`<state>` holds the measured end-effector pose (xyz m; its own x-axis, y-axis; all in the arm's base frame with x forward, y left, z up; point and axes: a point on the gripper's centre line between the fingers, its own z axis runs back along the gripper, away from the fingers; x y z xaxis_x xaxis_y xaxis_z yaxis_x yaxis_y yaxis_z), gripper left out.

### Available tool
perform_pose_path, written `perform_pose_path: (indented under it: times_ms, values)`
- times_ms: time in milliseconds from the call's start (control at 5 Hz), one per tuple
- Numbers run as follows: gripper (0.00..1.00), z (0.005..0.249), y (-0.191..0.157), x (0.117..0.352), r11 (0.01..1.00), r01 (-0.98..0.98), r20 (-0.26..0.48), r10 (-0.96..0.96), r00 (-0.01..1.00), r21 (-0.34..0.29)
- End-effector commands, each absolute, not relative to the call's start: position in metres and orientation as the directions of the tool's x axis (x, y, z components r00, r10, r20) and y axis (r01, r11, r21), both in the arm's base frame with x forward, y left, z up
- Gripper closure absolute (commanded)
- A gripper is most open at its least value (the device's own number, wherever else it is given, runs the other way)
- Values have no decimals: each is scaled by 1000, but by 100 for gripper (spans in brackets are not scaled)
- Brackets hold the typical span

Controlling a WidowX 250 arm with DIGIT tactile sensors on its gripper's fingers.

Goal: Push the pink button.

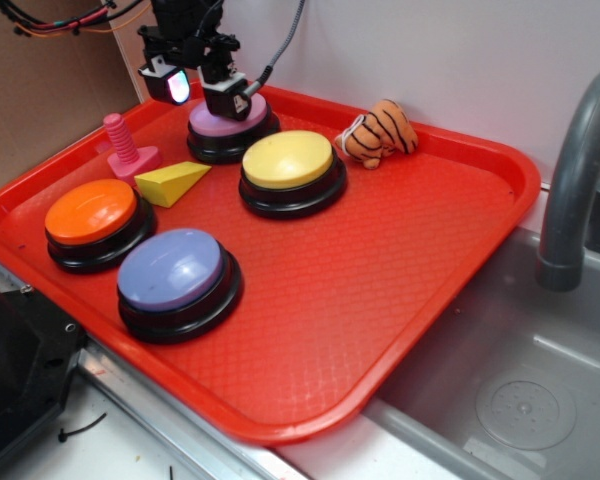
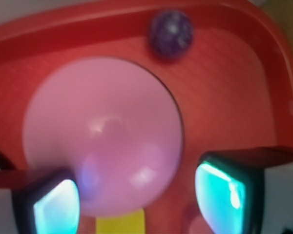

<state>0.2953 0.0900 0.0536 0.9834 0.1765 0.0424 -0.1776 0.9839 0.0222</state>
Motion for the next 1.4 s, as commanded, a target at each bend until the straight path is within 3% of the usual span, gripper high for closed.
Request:
perform_pose_path:
  times_ms: [0, 600, 1200]
  values:
    - [0, 54, 89, 302, 988, -151, 90, 147, 985, 36]
    - [0, 125, 82, 282, 980, -194, 145, 187, 972, 41]
    - [0, 160, 69, 263, 975, -221, 154, 212, 965, 40]
